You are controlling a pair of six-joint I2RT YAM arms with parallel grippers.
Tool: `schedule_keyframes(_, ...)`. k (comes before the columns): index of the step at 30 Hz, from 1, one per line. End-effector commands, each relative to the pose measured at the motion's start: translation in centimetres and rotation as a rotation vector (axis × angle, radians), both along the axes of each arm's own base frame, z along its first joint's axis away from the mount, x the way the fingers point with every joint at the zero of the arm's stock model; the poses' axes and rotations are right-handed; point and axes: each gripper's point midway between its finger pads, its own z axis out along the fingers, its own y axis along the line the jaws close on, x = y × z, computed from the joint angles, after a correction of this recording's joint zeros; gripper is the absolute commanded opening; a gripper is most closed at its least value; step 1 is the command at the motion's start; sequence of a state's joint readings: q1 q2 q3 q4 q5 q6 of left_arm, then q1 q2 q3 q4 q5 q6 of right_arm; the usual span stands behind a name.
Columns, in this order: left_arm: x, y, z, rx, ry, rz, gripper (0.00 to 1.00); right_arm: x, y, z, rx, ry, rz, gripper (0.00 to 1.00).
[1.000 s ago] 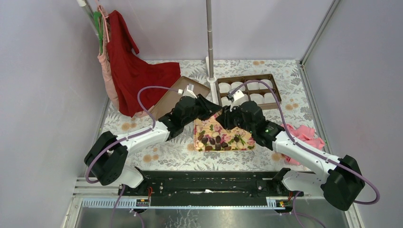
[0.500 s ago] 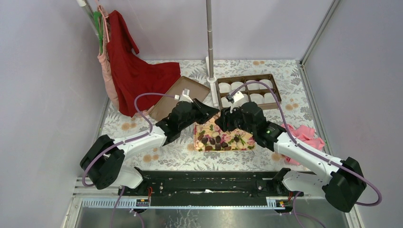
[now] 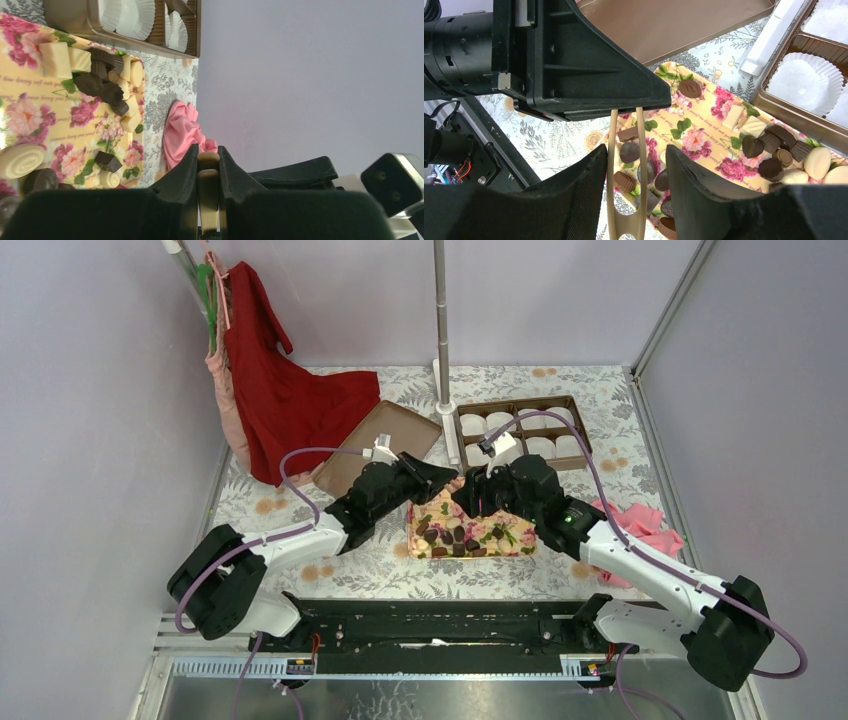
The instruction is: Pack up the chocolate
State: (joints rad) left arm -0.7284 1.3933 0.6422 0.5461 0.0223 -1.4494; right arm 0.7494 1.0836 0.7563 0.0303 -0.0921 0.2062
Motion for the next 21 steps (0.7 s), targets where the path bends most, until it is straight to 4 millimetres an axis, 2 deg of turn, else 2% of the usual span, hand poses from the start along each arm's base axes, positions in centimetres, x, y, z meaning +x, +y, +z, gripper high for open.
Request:
schedule_keyframes(1, 0.29, 0.16, 2.87, -0.104, -0.067, 0.012, 0.0, 0.0, 0.42, 0.93, 0.015, -0.024, 0.021, 0.54)
schedule_keyframes(21, 0.19, 0.7, 2.79, -0.148, -0.024, 0.041, 0.0, -0.39, 0.75, -0.01, -0.025, -0.046, 0.09, 0.52)
